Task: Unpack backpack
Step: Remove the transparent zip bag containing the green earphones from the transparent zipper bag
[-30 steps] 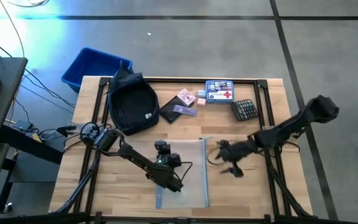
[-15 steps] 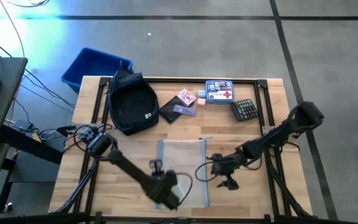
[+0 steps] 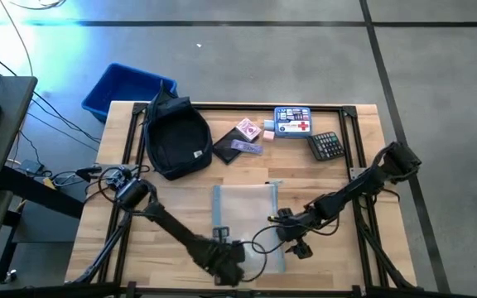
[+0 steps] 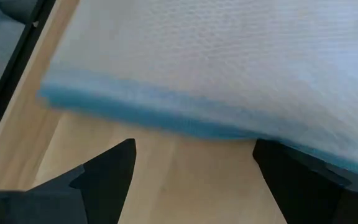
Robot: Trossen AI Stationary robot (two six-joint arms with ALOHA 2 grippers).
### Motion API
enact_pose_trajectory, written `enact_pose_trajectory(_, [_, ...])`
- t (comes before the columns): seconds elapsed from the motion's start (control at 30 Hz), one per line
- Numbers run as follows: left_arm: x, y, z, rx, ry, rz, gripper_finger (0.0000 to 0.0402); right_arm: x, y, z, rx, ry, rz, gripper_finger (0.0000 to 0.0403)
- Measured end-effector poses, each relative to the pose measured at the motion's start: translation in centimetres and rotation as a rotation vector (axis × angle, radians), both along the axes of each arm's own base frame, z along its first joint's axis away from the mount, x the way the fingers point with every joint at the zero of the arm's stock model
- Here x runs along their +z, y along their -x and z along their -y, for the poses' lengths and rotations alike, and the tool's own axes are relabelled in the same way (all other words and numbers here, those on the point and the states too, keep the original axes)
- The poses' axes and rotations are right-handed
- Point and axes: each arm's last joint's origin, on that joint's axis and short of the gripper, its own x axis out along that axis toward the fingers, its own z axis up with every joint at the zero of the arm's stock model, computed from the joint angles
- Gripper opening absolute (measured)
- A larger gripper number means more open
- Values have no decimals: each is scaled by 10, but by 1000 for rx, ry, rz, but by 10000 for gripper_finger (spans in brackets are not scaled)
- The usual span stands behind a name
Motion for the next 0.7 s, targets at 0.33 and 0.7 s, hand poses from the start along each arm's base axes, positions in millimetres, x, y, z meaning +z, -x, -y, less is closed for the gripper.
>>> enact_pose_trajectory(0.33, [14, -18, -32, 62, -409, 250, 0, 0, 3, -6, 29, 42, 36, 318])
enact_pose_trajectory(0.7, [21, -1, -19, 99, -460, 201, 0, 18, -10, -21, 1, 73, 206, 318])
